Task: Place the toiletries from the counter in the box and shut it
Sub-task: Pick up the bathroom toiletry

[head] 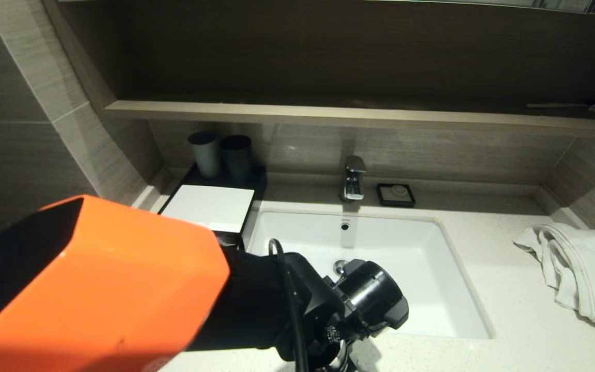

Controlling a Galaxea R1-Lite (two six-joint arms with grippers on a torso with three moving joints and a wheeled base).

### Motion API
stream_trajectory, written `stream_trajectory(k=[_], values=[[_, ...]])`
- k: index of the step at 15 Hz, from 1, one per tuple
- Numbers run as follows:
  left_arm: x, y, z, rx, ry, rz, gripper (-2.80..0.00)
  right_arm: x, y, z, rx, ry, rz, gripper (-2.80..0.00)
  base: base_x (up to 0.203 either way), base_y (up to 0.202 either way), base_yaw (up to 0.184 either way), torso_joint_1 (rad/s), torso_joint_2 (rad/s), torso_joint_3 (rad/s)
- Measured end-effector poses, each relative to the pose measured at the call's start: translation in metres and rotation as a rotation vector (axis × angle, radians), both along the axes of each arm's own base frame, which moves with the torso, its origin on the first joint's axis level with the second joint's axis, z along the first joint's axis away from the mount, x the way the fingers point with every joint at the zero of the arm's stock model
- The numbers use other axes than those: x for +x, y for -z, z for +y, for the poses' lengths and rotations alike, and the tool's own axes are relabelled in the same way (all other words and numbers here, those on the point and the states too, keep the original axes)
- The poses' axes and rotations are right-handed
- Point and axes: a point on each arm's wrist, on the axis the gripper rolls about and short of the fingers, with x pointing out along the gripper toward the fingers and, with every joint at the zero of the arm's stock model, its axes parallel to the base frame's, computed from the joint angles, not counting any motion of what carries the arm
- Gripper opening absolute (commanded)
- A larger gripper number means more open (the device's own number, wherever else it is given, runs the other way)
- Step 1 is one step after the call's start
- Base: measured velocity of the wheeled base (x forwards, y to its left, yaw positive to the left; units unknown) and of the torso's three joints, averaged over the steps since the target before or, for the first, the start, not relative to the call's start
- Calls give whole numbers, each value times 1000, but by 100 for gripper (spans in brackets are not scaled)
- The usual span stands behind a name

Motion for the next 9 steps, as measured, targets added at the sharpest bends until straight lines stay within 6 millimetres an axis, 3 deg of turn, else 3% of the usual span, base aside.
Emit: stream_trajectory(k=[9], values=[[1, 6, -2, 10, -9, 9, 0, 0, 0, 0, 0, 0, 0, -280, 0, 0, 0, 0, 0, 0]])
